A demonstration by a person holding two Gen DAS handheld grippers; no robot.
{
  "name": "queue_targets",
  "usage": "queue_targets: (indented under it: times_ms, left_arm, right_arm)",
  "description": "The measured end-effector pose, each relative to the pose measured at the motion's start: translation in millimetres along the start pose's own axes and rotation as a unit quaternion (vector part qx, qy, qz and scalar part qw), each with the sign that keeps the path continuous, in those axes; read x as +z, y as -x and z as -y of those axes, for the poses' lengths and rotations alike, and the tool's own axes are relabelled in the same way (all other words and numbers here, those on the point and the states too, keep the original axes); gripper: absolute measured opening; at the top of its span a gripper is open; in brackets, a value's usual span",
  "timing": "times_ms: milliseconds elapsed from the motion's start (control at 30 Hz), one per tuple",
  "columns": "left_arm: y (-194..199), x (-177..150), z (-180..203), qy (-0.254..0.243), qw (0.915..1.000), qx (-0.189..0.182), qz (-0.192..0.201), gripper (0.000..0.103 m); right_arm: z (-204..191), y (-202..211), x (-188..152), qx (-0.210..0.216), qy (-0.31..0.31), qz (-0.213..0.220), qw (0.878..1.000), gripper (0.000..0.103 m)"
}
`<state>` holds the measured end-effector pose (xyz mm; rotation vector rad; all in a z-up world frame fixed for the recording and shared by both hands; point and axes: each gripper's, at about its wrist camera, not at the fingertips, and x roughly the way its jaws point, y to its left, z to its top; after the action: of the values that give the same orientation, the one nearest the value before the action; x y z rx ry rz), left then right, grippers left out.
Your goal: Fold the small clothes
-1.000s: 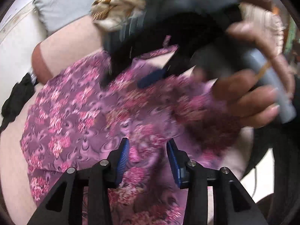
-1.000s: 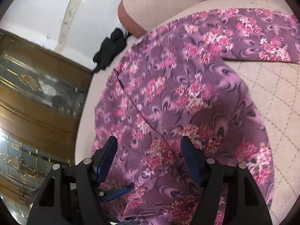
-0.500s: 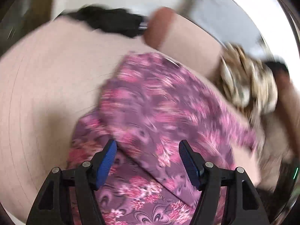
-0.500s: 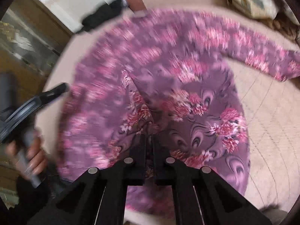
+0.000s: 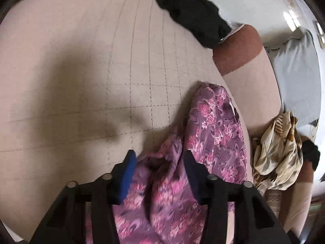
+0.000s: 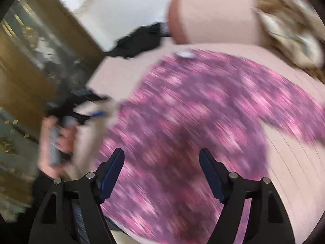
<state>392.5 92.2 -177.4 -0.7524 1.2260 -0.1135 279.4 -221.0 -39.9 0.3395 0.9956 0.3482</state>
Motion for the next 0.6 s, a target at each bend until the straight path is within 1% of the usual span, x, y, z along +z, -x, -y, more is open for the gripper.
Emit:
queue_targets:
  times_ms: [100, 167, 200, 233, 267, 300, 333, 367, 400, 433, 467, 500, 533, 600]
  left_arm:
    - [-17, -2, -5, 0.019, 0.9996, 0.002, -0.019, 0.048]
    - [-21, 3, -2, 0.024, 0.9992, -0.017, -0.027, 0.045]
    - [-19, 5, -3, 0.029, 0.9991, -0.023, -0.022, 0.043]
    - [-19, 6, -3, 0.031, 0.9991, -0.023, -0.016, 0.040]
    - [-20, 8, -3, 0.029, 0.9994, -0.014, -0.010, 0.037]
    - [-25, 10, -4, 0.028, 0.9995, -0.005, -0.012, 0.027]
    - [-29, 10, -7, 0.034, 0.9992, -0.007, -0.019, 0.015]
    - [-32, 11, -11, 0.048, 0.9984, -0.013, -0.026, 0.014]
    - [-33, 12, -16, 0.062, 0.9975, -0.021, -0.024, 0.012]
    - [-30, 13, -17, 0.067, 0.9974, -0.023, -0.016, 0.009]
    - [-29, 13, -18, 0.068, 0.9974, -0.023, -0.012, 0.009]
    - [-25, 14, -17, 0.068, 0.9973, -0.027, -0.006, 0.008]
    - [-21, 14, -18, 0.068, 0.9972, -0.033, -0.002, 0.007]
    - [-5, 15, -19, 0.069, 0.9965, -0.046, 0.013, 0.006]
  right_arm:
    - [-5, -56, 62, 0.009, 0.005, -0.021, 1.000, 0.069]
    - [-5, -100, 100, 0.029, 0.005, -0.045, 0.999, 0.068]
    - [-6, -113, 109, 0.027, 0.006, -0.052, 0.998, 0.067]
    - [-5, -136, 123, 0.018, 0.005, -0.066, 0.998, 0.066]
    - [-4, -159, 136, 0.012, 0.002, -0.077, 0.997, 0.062]
    - [-2, -178, 147, 0.005, -0.006, -0.086, 0.996, 0.059]
    - [1, -198, 156, -0.002, -0.015, -0.095, 0.995, 0.057]
    - [4, -214, 163, -0.008, -0.021, -0.100, 0.995, 0.055]
    - [6, -224, 169, -0.013, -0.027, -0.103, 0.994, 0.053]
    - [9, -238, 177, -0.012, -0.038, -0.109, 0.993, 0.053]
    - [9, -250, 181, -0.004, -0.039, -0.118, 0.992, 0.053]
    - [7, -261, 183, -0.009, -0.033, -0.127, 0.991, 0.051]
    - [6, -269, 183, -0.020, -0.026, -0.135, 0.990, 0.047]
    - [5, -280, 183, -0.041, -0.013, -0.154, 0.987, 0.007]
